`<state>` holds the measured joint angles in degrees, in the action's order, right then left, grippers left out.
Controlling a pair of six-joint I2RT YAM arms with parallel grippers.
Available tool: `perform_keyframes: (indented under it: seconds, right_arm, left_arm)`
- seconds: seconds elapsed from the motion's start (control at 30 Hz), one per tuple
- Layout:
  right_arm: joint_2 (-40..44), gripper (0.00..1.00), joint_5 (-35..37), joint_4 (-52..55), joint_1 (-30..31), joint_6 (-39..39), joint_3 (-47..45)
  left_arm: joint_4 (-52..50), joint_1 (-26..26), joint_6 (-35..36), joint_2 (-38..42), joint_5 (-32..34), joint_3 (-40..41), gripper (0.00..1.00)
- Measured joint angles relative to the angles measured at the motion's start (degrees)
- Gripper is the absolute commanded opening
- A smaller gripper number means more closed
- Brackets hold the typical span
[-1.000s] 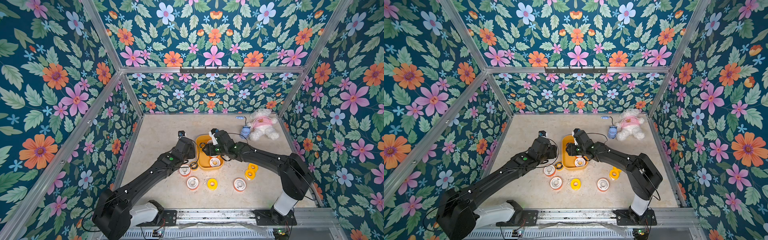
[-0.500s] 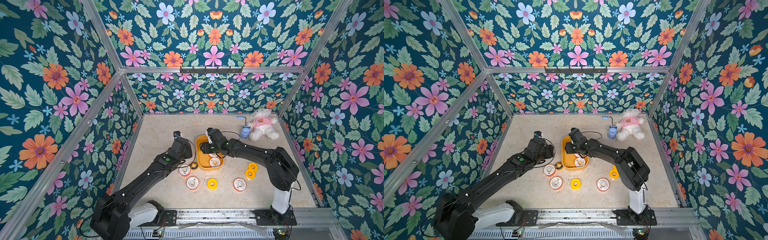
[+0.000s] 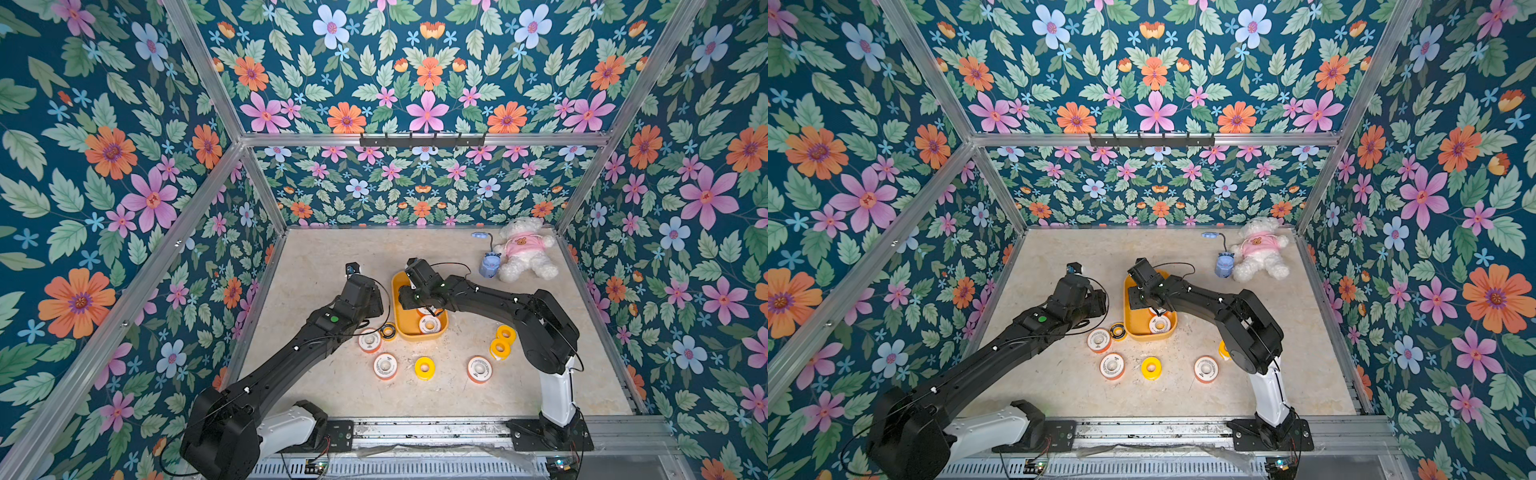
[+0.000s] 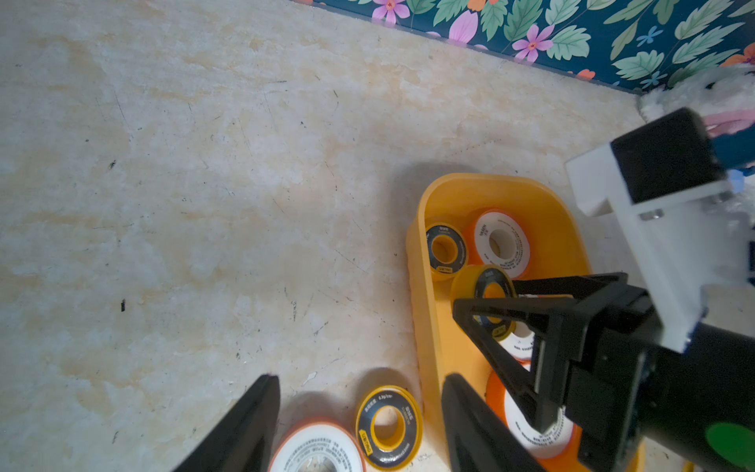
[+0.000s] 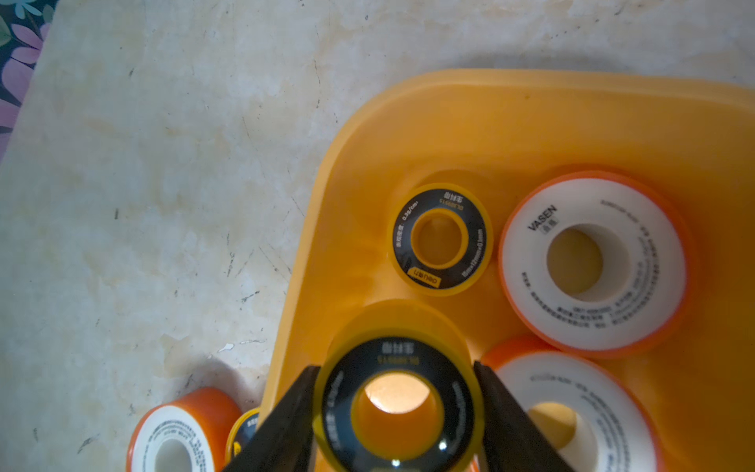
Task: Put the sealing tape into the storage box
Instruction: Place the sealing tape in the storage box.
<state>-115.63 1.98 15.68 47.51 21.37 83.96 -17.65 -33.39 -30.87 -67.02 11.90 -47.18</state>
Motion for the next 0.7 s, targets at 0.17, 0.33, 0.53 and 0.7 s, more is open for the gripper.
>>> perform_keyframes:
  seconds: [0.17,0.33,0.53,0.7]
  right_arm:
    - [-0.8,0.52,1.0,1.0,0.1,0.0,0.8]
    - [-1.9,0.52,1.0,1.7,0.5,-0.3,2.0]
    - [-2.8,0.52,1.5,2.8,0.9,-0.7,3.3]
    - [-3.2,0.54,2.5,3.8,1.0,-1.3,3.6]
  left_arm:
    - [0.0,0.1,0.0,0.0,0.0,0.1,0.68]
    - [0.0,0.1,0.0,0.0,0.0,0.1,0.69]
    - [0.0,0.3,0.0,-0.2,0.0,0.3,0.68]
    - [0.0,0.3,0.0,-0.2,0.0,0.3,0.68]
